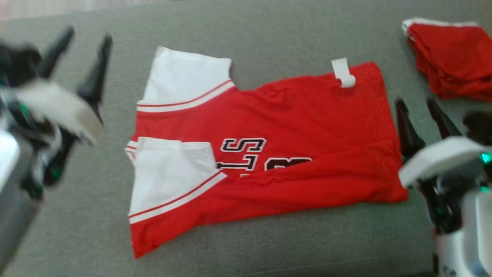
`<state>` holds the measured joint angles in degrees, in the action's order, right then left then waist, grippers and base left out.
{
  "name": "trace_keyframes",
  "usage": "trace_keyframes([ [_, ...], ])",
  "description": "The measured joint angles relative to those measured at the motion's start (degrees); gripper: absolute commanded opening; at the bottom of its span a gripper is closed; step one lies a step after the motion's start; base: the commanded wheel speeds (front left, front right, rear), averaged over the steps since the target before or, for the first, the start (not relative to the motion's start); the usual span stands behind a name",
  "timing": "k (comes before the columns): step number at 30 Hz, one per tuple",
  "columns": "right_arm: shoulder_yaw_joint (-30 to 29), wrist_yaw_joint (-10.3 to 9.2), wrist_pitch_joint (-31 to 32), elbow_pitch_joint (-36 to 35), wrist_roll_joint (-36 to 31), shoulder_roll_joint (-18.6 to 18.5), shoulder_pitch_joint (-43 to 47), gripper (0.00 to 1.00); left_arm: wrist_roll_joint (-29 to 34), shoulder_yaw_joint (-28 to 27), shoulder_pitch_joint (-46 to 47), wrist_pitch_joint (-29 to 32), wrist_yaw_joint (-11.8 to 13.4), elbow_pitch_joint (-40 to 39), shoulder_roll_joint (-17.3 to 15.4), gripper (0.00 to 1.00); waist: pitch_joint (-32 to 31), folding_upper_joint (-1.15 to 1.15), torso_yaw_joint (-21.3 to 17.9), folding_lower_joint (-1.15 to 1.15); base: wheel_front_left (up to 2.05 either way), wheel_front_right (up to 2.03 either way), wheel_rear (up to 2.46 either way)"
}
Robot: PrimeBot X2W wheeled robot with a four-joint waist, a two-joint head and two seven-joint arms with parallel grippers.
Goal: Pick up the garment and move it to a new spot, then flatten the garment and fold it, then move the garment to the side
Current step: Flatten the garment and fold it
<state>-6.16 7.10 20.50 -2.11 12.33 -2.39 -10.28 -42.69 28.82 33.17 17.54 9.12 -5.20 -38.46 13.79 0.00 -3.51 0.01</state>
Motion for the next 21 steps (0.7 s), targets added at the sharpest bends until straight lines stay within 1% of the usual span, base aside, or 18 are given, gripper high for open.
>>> trace_keyframes([
  [3,3.3,0.00,0.3,0.0,-0.3,0.0,-3.9,1.00,0.2,1.3,6.8,4.9,-2.9,4.7,-0.5,1.00,2.1,0.00,-2.0,0.00,0.00,0.00,0.00],
  [6,6.1,0.00,0.3,0.2,-0.3,-0.1,-6.9,1.00,1.0,3.2,11.0,8.6,-5.5,10.2,-0.5,1.00,4.5,0.00,-4.1,0.00,0.00,0.00,0.00],
  [9,7.8,0.00,0.3,0.5,-0.2,-0.2,-9.1,1.00,1.0,4.5,13.4,11.3,-6.9,14.8,-0.5,1.00,6.9,0.00,-6.3,0.01,0.00,0.00,0.00],
  [15,9.9,0.00,-0.4,0.7,0.0,-0.2,-11.6,1.00,1.5,5.1,16.3,14.7,-7.9,21.6,-0.8,1.00,11.4,0.00,-10.4,0.00,0.00,0.00,0.00],
  [21,11.1,0.00,-1.4,1.1,0.9,-0.2,-11.8,1.00,1.4,5.4,17.3,17.4,-8.0,24.8,-1.5,1.00,14.4,0.00,-13.5,0.00,0.00,0.00,0.00],
])
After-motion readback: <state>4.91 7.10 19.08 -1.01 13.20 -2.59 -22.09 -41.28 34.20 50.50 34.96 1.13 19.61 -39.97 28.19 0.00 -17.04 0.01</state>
